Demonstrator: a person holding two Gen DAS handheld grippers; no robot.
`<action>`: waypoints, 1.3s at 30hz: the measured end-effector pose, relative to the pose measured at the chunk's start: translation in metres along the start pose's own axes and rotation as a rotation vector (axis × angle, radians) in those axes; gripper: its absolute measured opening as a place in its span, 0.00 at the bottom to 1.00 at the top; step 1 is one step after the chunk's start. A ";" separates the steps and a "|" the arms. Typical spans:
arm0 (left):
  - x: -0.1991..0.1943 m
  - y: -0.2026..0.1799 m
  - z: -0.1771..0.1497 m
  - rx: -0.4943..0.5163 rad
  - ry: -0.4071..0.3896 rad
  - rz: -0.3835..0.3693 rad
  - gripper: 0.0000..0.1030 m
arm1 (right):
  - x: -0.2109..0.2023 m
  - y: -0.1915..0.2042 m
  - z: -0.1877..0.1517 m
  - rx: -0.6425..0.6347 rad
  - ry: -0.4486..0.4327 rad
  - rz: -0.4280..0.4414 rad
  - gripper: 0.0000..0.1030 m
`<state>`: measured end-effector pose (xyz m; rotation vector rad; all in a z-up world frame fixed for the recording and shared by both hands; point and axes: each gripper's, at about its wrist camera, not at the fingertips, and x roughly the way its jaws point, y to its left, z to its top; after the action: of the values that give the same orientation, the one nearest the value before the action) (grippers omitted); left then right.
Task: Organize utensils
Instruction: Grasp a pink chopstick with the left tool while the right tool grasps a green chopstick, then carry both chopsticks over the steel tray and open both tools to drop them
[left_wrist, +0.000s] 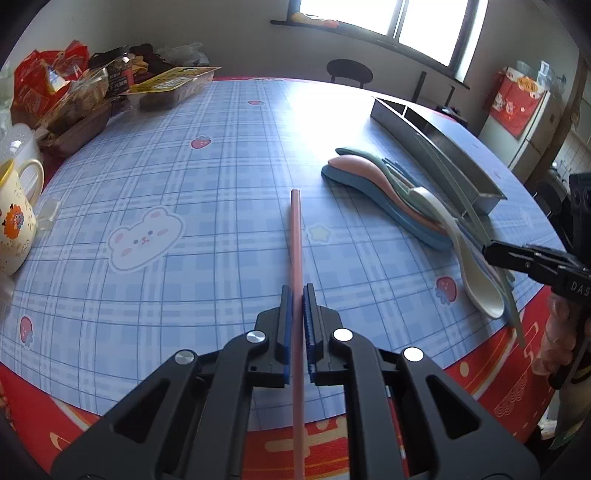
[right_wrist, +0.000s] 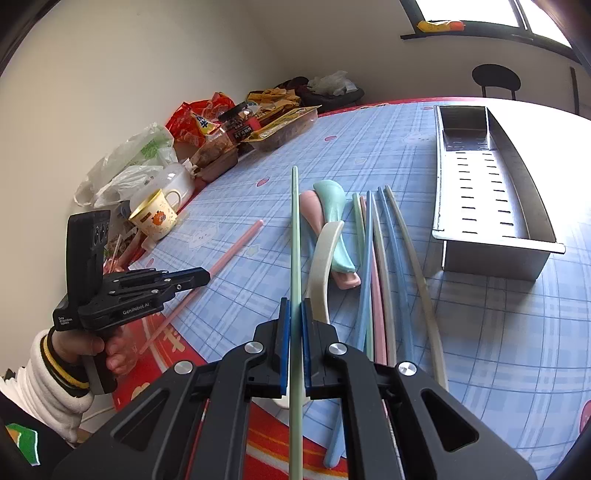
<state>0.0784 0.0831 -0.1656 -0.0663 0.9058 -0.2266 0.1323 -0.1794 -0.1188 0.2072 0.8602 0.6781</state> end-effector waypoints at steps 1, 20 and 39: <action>-0.003 0.004 0.002 -0.026 -0.009 -0.014 0.10 | -0.002 -0.002 0.000 0.006 -0.006 0.003 0.06; -0.002 -0.065 0.129 -0.072 -0.165 -0.154 0.10 | -0.017 -0.117 0.110 0.184 -0.197 -0.225 0.06; 0.152 -0.171 0.225 -0.278 -0.013 -0.333 0.10 | -0.001 -0.171 0.115 0.290 -0.137 -0.246 0.06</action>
<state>0.3168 -0.1255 -0.1181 -0.4783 0.9062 -0.4077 0.2983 -0.3012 -0.1165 0.3964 0.8332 0.3036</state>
